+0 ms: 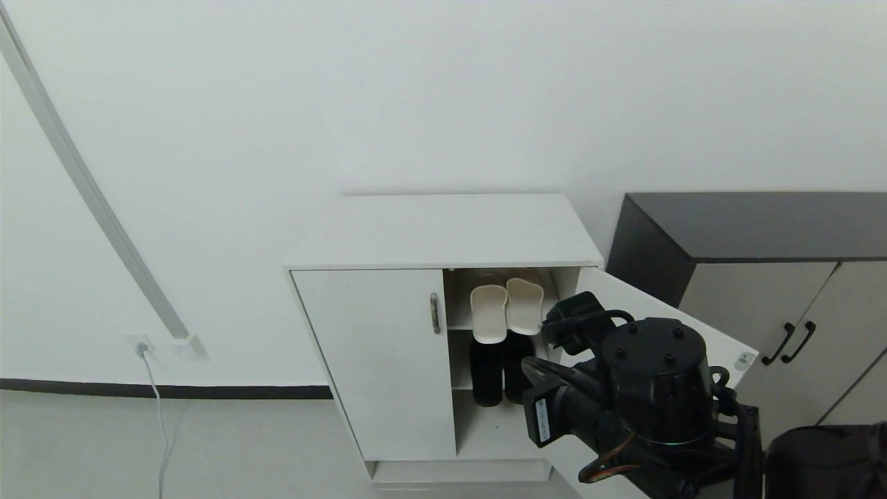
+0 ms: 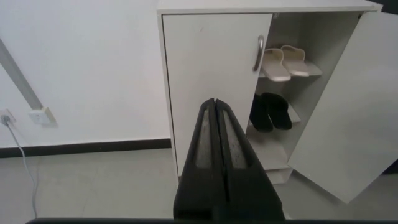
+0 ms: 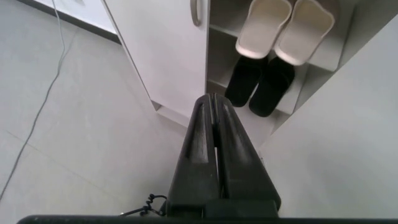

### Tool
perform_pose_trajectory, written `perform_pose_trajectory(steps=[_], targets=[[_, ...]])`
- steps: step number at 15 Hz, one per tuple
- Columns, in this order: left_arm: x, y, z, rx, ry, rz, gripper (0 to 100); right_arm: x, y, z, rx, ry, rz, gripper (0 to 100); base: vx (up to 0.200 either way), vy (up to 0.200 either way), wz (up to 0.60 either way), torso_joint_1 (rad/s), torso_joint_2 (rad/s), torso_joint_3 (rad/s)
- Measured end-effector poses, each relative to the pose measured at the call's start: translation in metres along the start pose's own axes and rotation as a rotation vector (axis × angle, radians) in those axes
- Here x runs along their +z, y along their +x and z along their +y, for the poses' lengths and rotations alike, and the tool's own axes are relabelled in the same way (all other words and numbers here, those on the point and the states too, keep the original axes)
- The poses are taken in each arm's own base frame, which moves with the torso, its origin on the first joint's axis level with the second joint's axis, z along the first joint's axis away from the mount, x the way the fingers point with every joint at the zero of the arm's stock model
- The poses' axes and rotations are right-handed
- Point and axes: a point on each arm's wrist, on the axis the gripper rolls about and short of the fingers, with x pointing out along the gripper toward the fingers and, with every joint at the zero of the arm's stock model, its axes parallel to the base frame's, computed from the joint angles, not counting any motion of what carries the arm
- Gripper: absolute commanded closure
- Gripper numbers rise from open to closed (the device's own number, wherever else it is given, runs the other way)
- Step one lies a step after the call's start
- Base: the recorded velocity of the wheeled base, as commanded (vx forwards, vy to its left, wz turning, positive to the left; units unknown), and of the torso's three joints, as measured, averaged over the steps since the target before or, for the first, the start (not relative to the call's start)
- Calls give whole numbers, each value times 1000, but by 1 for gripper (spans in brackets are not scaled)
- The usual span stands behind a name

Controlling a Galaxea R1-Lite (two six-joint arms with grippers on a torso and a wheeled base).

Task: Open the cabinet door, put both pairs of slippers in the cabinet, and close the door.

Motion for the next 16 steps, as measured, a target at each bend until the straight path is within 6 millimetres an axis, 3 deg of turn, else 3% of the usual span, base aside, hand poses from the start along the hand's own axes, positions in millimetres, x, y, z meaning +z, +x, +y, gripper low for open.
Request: perform_pose_trajectory(steps=[11,14,16], targets=[[0,0,0,0,0,0,100,-5,-1,-1,-1,-25,15,100,0,0,0,202,-436,-241],[0,0,0,0,0,0,100,-6,-1,-1,-2,-30,19,100,0,0,0,50,-114,-52],[0,0,0,0,0,0,100,-7,-2,-2,-3,-32,23,100,0,0,-600,12,-17,-10]])
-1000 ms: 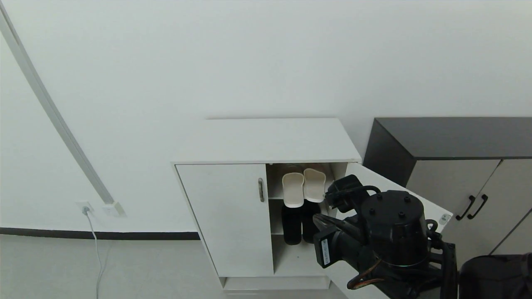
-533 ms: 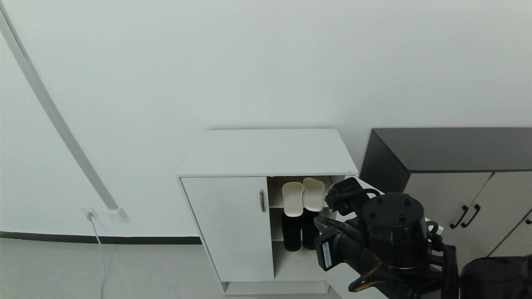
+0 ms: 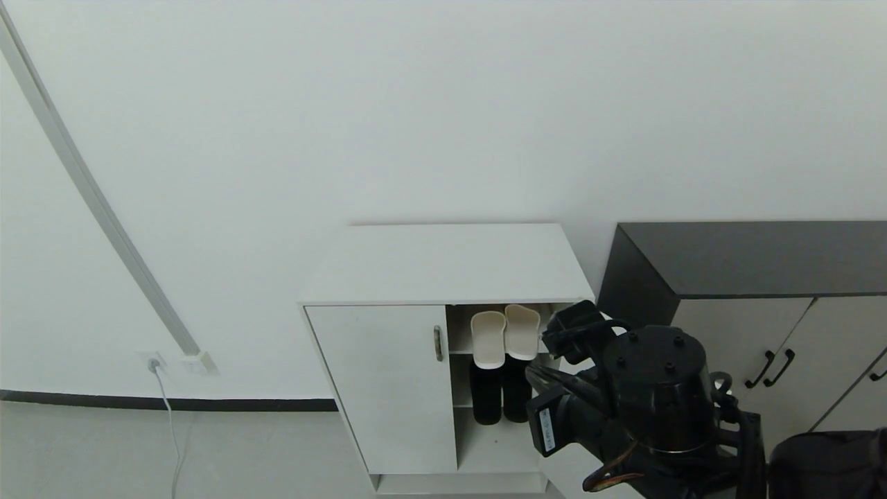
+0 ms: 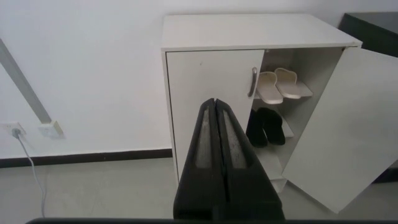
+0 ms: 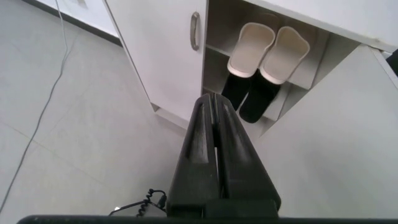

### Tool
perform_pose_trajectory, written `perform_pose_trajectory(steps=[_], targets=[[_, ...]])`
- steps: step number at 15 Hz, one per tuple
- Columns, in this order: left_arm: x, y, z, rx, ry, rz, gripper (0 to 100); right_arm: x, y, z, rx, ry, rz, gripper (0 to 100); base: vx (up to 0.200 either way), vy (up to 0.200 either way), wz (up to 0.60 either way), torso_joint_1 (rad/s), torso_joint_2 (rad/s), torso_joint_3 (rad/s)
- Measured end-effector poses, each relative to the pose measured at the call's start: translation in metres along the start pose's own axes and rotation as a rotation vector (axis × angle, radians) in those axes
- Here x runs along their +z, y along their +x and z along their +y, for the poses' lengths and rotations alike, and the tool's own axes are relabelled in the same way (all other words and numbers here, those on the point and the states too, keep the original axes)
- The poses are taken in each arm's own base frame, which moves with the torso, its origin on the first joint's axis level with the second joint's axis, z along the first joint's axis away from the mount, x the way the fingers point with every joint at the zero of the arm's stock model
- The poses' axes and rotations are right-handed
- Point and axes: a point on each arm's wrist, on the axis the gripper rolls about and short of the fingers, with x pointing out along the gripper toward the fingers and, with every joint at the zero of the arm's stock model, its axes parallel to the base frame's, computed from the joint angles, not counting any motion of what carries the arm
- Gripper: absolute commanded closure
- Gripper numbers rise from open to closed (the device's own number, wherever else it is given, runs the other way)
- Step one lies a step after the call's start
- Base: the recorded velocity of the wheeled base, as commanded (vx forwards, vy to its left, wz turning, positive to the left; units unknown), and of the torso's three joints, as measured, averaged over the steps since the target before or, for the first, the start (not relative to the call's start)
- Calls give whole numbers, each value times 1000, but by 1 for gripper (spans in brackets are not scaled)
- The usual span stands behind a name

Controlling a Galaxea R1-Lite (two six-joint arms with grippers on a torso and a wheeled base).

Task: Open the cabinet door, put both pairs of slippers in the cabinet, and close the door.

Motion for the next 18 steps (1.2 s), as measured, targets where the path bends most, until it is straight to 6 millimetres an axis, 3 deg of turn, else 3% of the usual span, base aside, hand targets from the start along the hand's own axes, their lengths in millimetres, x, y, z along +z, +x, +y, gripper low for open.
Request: perform_pose_trajectory(steps=[5,18], targets=[[0,0,0,-1,0,0,100,0,0,0,2,-1,1,100,0,0,-600,4,0,2],[0,0,0,-2,1,1,100,-1,1,-3,1,-4,4,100,-15,0,0,0,0,0]])
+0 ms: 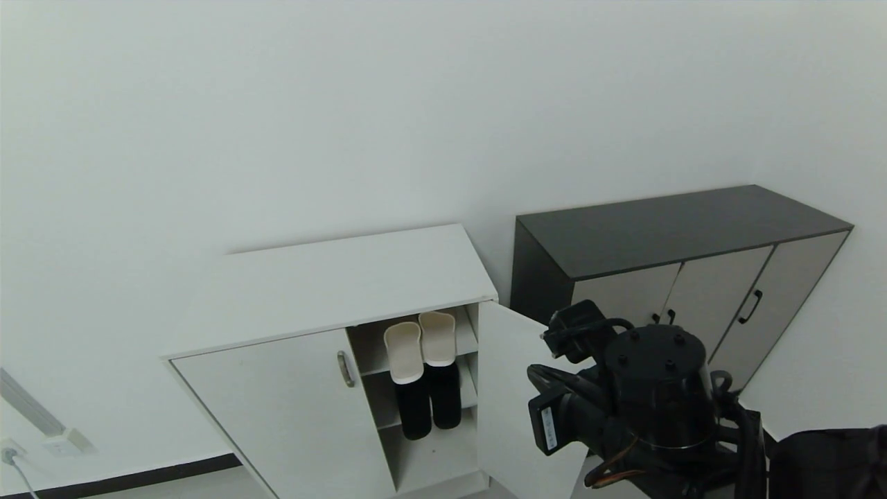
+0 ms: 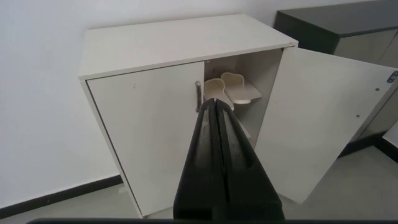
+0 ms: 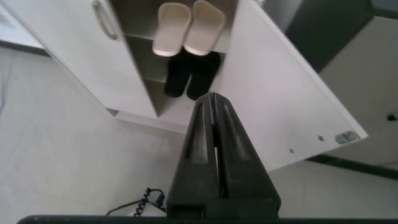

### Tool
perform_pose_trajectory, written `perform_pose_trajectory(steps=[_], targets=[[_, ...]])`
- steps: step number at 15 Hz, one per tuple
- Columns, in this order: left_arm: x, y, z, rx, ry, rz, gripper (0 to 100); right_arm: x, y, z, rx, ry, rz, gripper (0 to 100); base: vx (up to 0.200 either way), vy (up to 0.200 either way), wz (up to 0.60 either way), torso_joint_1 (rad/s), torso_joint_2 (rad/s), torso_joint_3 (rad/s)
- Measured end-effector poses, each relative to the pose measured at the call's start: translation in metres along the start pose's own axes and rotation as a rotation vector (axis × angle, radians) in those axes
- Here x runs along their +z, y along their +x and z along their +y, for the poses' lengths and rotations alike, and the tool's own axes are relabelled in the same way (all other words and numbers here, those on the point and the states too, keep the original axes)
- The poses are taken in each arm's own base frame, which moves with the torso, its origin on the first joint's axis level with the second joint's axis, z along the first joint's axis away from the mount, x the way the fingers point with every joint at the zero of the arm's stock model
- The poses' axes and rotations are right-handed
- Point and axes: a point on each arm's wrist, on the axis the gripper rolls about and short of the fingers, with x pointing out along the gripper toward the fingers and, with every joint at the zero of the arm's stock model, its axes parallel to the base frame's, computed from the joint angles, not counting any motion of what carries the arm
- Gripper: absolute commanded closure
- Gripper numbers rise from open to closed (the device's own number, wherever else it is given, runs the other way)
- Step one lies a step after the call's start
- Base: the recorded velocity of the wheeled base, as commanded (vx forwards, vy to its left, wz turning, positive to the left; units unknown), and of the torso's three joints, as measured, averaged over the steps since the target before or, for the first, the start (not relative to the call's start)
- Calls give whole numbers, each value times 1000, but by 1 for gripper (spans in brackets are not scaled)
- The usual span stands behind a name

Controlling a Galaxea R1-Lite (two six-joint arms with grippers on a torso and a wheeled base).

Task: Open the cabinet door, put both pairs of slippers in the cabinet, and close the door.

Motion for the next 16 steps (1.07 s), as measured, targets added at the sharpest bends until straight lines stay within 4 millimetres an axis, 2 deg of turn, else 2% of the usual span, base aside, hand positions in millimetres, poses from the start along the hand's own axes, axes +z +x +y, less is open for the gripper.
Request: perform_pose_trajectory(steps=[7,13,16], targets=[[0,0,0,1,0,-1,100,1,0,0,1,2,-3,100,-200,0,0,2,3,3],[0,0,0,1,0,-1,100,0,5,-4,-9,10,-7,100,0,0,0,0,0,0],[0,0,0,1,1,-1,100,2,18,-12,-24,43,-53,100,0,0,0,0,0,0]])
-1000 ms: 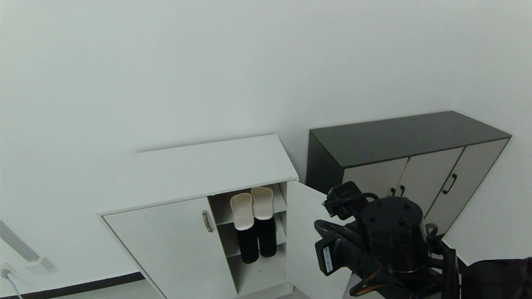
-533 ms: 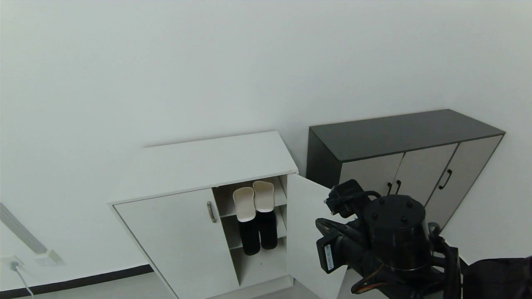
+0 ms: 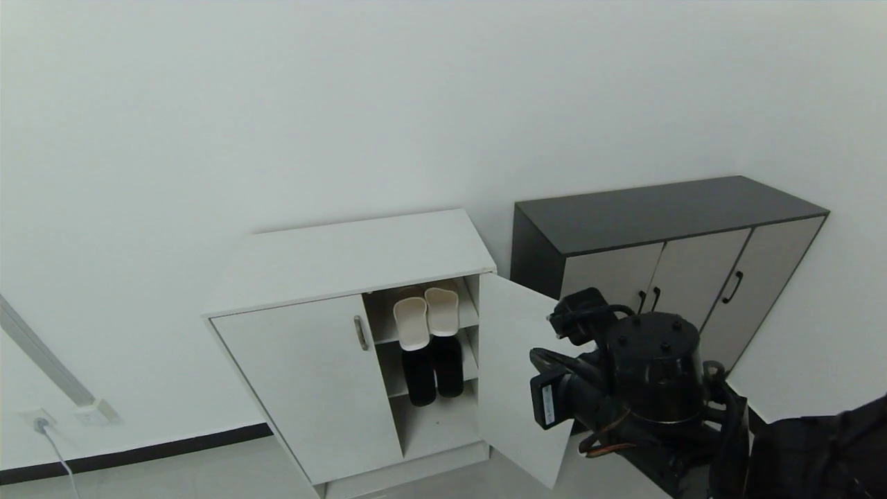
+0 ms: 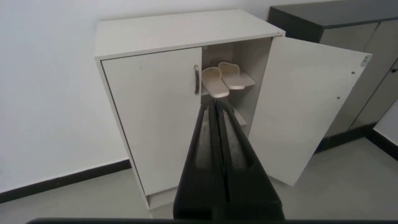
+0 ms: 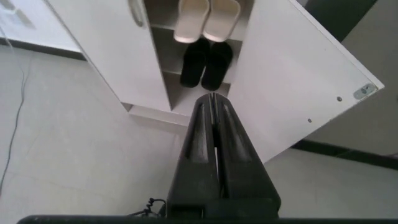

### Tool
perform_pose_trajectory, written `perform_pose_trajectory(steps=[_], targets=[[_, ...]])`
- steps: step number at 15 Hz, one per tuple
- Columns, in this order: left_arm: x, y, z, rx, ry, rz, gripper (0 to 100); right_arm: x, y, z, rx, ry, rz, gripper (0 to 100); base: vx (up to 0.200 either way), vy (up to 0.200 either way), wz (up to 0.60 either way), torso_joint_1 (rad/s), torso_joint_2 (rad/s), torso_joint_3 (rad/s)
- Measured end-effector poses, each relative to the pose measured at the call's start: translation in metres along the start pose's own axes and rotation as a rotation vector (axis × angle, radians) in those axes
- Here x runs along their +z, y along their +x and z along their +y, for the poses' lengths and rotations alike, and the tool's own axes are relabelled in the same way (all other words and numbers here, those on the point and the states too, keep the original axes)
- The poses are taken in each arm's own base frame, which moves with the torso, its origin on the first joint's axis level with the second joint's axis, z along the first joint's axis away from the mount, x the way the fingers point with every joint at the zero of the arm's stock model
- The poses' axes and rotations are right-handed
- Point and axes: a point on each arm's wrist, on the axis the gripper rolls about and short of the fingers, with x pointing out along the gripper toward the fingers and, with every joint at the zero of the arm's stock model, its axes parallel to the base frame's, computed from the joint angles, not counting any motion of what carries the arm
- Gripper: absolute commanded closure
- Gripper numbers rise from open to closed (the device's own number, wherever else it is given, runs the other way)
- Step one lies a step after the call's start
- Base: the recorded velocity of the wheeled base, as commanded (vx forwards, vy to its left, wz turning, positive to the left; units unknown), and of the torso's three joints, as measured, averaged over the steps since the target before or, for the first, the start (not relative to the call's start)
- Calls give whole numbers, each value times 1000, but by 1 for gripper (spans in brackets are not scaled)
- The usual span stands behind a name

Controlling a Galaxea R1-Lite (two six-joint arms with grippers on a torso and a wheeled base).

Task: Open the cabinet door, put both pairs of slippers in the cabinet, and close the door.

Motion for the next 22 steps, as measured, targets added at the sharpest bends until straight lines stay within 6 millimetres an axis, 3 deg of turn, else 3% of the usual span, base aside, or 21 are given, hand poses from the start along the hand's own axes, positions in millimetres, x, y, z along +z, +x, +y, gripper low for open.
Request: perform_pose_trajectory(steps=[3,12,16,22], targets=[[0,0,0,0,1,1,100,5,28,-23,-20,32,0,100,0,0,0,0,0,0],[0,0,0,0,1,1,100,20,128,-123,-170,126,4,100,0,0,0,0,0,0],[0,0,0,0,1,1,100,17,156,-151,-200,142,44,100,0,0,0,0,0,0],[0,0,0,0,0,1,100,2,179,-174,-238,157,69,100,0,0,0,0,0,0]])
